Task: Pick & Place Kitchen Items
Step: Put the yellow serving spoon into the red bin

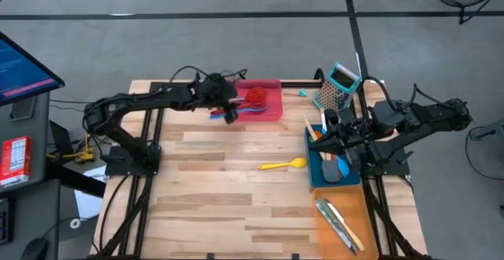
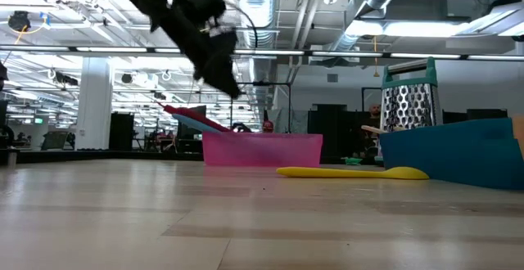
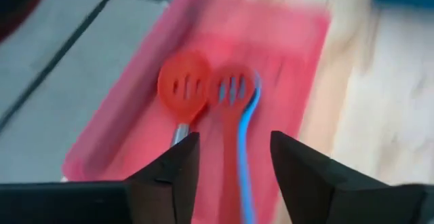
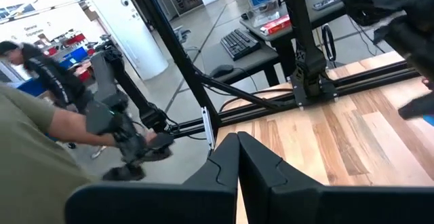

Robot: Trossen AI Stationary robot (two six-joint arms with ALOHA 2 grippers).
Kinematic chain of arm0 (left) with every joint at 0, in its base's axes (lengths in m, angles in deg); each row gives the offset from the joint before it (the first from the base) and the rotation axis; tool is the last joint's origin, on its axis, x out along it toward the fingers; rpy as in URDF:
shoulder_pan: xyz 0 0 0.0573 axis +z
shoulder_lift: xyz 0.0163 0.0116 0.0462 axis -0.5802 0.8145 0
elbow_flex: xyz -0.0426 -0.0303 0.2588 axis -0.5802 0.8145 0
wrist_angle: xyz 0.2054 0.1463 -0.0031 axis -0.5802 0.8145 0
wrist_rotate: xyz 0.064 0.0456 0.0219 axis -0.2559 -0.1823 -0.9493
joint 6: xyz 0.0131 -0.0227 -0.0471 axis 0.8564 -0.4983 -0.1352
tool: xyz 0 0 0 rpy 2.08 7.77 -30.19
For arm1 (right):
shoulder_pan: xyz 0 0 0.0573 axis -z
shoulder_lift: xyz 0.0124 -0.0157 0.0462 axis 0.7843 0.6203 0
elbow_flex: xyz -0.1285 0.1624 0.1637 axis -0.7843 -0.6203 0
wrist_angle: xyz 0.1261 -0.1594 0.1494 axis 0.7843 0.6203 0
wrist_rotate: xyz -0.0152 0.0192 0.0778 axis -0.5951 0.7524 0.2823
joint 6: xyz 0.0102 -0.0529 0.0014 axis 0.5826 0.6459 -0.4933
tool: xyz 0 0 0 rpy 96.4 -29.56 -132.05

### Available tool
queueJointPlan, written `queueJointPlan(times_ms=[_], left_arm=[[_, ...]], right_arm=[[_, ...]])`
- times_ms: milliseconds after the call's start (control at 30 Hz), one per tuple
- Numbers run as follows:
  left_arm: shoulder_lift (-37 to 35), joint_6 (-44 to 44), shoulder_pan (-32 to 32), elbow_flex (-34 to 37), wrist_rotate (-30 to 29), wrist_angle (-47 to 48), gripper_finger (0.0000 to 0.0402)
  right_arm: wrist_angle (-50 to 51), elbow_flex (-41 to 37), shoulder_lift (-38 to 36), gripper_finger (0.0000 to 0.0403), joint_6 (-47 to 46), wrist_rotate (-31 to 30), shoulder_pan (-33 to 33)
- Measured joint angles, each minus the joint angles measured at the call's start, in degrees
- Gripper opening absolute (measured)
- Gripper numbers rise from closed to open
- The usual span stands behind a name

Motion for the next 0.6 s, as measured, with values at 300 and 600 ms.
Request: queueJointPlan(times_ms=[300, 600], left_arm=[[-16.62, -7.41, -7.64, -1.88, 0.58, 0.91, 0.0176], [-26.2, -7.83, -18.97, -1.91, -7.88, 0.9, 0.0165]], right_arm=[[-2.5, 0.0, -0.2, 0.0002, 0.02, -4.35, 4.53], [-4.31, 0.0, 0.39, 0.0002, 1.42, -4.26, 8.8]])
